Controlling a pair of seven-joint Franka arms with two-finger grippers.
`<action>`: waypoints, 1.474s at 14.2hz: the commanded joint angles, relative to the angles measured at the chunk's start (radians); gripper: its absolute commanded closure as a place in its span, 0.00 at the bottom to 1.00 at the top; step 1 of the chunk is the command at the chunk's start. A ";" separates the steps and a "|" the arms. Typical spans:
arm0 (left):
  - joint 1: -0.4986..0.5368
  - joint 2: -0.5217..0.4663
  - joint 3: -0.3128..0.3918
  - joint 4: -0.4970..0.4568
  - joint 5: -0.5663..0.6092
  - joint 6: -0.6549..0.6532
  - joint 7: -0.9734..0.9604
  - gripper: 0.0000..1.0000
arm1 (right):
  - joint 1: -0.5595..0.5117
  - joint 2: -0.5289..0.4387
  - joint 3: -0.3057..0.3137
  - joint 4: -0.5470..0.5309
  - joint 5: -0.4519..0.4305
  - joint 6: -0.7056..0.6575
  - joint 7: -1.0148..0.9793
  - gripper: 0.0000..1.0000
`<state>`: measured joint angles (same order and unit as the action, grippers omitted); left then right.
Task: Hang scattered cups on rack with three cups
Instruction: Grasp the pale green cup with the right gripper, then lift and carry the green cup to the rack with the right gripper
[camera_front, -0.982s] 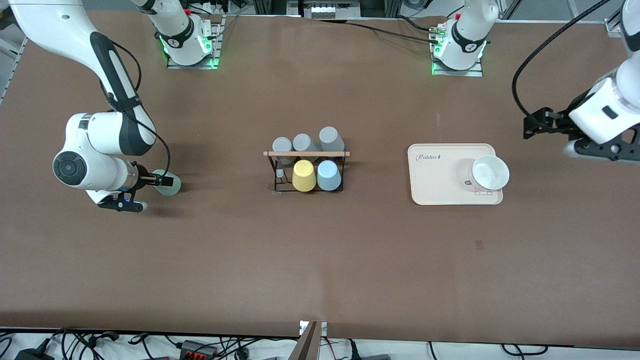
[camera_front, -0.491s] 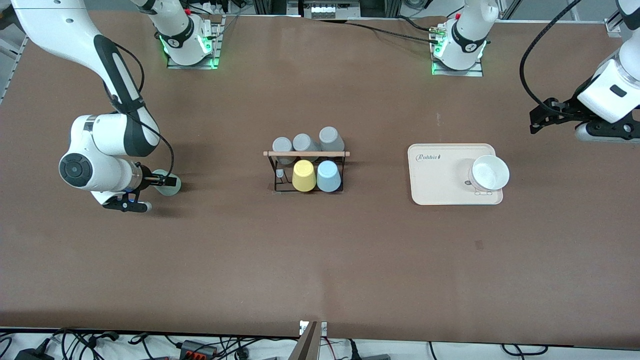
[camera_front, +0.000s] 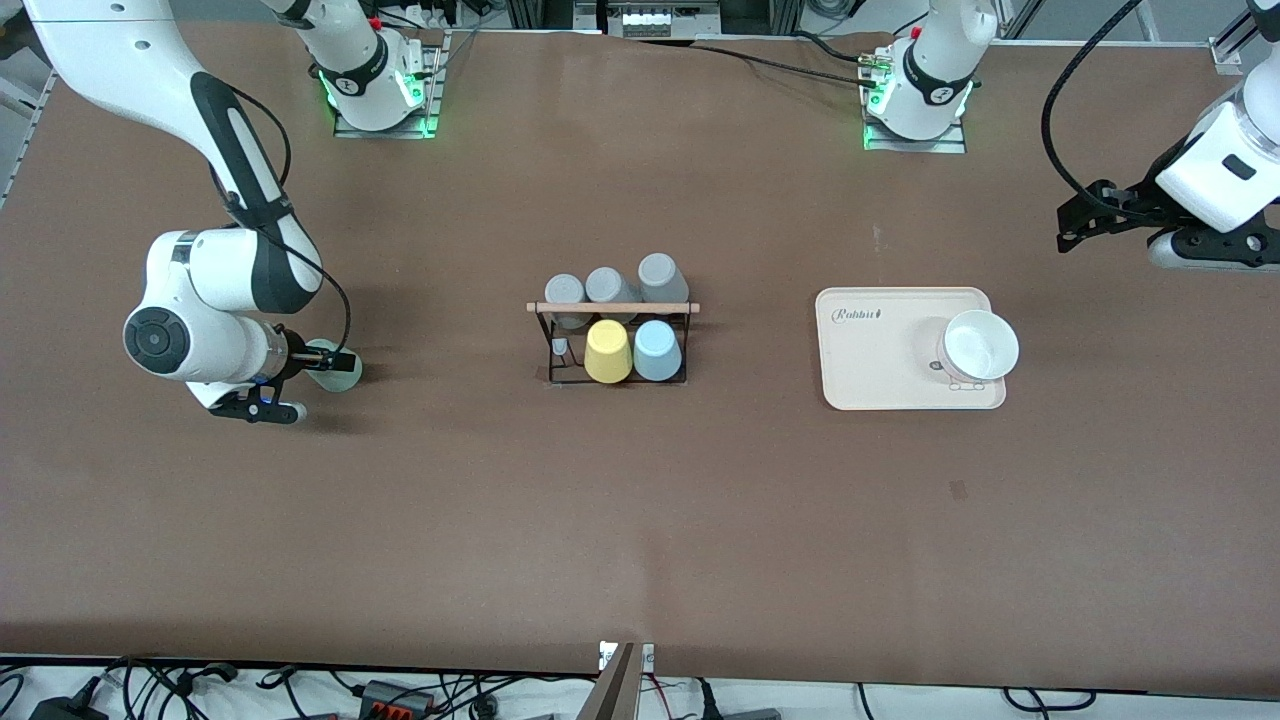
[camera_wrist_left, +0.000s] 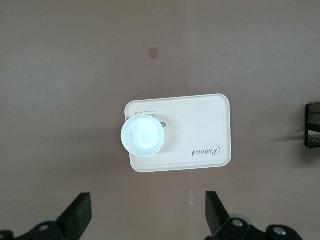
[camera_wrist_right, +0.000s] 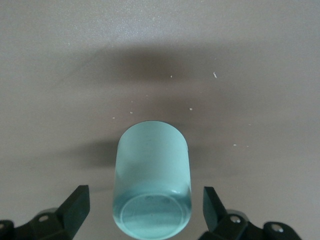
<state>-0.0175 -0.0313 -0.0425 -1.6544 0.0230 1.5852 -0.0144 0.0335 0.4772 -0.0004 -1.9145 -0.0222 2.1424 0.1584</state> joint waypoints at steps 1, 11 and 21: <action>-0.004 0.008 0.001 0.028 -0.015 -0.025 -0.012 0.00 | -0.001 0.009 0.002 -0.017 0.005 0.019 0.012 0.00; -0.012 0.010 0.000 0.030 -0.015 -0.028 -0.012 0.00 | 0.008 -0.015 0.005 0.020 0.004 -0.030 0.009 0.74; -0.012 0.010 0.000 0.031 -0.014 -0.028 -0.012 0.00 | 0.225 -0.020 0.003 0.433 0.105 -0.325 0.067 0.76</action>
<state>-0.0297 -0.0310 -0.0427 -1.6502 0.0229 1.5783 -0.0178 0.2107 0.4310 0.0083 -1.5217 0.0762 1.8332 0.1733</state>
